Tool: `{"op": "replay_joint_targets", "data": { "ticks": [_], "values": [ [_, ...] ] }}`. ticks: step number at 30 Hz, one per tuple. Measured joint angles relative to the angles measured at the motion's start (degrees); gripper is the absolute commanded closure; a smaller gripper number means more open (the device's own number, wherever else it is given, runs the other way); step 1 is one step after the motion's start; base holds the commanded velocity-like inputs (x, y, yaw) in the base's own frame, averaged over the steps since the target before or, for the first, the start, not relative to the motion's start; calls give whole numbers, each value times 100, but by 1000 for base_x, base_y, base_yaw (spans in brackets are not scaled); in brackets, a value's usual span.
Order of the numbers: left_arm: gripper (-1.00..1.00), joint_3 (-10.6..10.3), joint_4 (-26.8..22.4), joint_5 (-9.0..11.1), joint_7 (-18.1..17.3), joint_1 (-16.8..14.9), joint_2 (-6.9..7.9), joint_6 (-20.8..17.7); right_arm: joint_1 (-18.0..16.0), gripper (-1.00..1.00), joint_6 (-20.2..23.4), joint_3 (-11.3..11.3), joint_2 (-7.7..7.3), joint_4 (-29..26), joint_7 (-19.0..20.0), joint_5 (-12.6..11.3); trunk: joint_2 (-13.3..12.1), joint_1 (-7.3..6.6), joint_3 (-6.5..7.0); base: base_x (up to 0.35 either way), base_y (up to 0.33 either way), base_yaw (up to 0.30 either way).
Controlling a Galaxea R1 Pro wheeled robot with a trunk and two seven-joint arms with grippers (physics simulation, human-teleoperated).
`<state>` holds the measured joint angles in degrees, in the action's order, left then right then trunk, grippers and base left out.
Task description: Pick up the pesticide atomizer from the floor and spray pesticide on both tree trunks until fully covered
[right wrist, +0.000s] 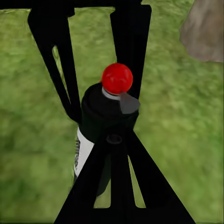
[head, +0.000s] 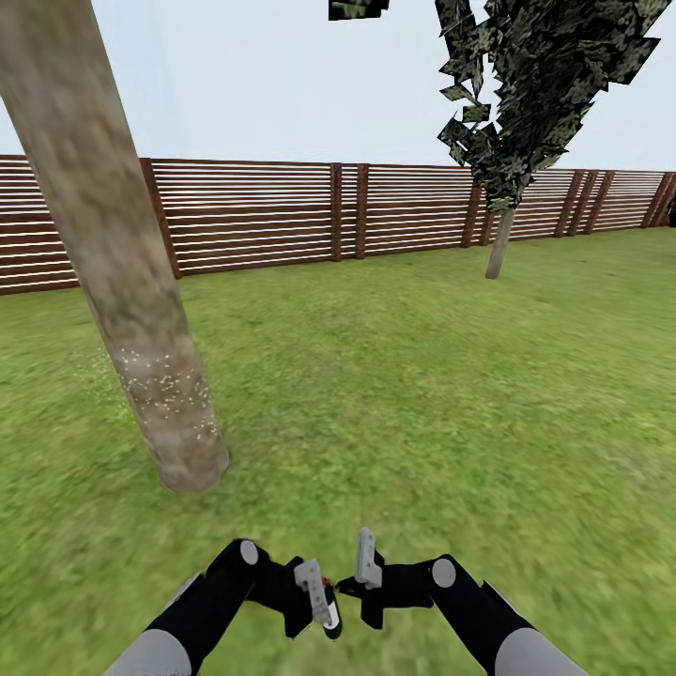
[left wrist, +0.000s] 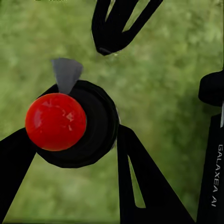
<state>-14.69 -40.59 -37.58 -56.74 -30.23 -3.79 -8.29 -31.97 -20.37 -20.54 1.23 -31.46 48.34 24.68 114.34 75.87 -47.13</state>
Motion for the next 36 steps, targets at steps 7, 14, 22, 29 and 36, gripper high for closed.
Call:
{"op": "replay_joint_targets", "data": {
  "ticks": [7,14,22,29,36],
  "values": [
    [100,323,3,-38,-34,-2,424,3,0,100,-11,28,-241,8,11,6,0,0,0,0,0,0],
    [100,360,2,-43,-55,53,1231,10,0,100,-18,22,-530,20,11,11,0,0,0,0,0,0],
    [100,1134,9,-43,180,74,1899,-8,9,-100,-26,43,-1173,967,-860,-44,0,0,0,0,0,0],
    [100,4370,856,462,2503,648,1484,1027,32,-100,-54,206,-738,2696,-4676,-1316,0,0,-2,0,0,0],
    [100,4979,3289,829,5541,1008,1426,3451,741,-100,-1160,348,-650,2966,-5364,-3306,0,0,-1,0,0,0]
  ]
}}
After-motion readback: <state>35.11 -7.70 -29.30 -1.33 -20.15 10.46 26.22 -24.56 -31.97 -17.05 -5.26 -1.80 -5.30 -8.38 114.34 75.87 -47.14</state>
